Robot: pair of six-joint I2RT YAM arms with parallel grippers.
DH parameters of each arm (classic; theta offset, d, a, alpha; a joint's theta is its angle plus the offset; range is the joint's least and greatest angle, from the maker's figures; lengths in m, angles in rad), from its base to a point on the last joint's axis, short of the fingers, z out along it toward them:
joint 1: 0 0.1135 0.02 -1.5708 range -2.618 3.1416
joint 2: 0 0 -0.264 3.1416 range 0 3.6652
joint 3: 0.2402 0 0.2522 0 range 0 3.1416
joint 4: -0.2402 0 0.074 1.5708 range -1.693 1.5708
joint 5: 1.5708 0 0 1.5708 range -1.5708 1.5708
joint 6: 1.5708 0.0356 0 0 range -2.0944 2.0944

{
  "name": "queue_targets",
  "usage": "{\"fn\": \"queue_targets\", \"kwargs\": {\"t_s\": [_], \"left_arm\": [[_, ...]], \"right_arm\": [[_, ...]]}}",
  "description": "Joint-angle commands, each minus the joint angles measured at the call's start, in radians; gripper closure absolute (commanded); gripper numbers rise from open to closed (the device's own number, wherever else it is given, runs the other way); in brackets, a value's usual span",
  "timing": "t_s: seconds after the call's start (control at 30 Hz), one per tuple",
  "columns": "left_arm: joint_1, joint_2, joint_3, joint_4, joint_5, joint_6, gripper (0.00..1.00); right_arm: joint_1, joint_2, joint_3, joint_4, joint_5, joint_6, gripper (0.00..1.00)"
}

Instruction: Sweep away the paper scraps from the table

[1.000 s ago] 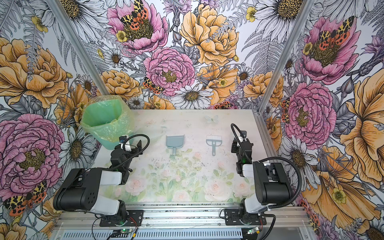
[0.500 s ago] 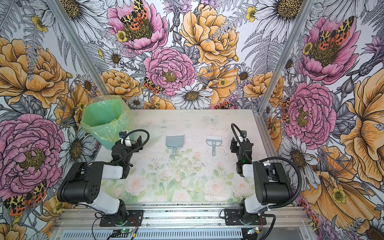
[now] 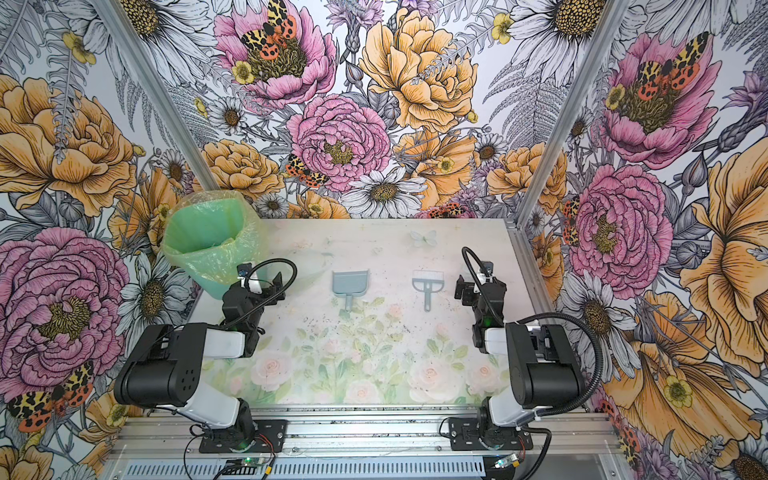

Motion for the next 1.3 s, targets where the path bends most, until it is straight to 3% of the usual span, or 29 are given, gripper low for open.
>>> {"fn": "queue_targets", "kwargs": {"t_s": [0.0,0.57,1.27], "left_arm": [[0.009,-0.003,0.004,0.006,0.030,-0.011,0.02],[-0.040,-0.007,0.000,0.009,-0.067,0.019,0.02],[-0.039,-0.005,0.000,0.009,-0.065,0.019,0.02]], "right_arm": [[-0.004,0.010,-0.002,0.037,-0.007,0.002,0.00],[-0.001,0.009,-0.005,0.043,-0.003,0.000,0.00],[-0.001,0.009,-0.005,0.044,-0.001,0.000,0.00]]}}
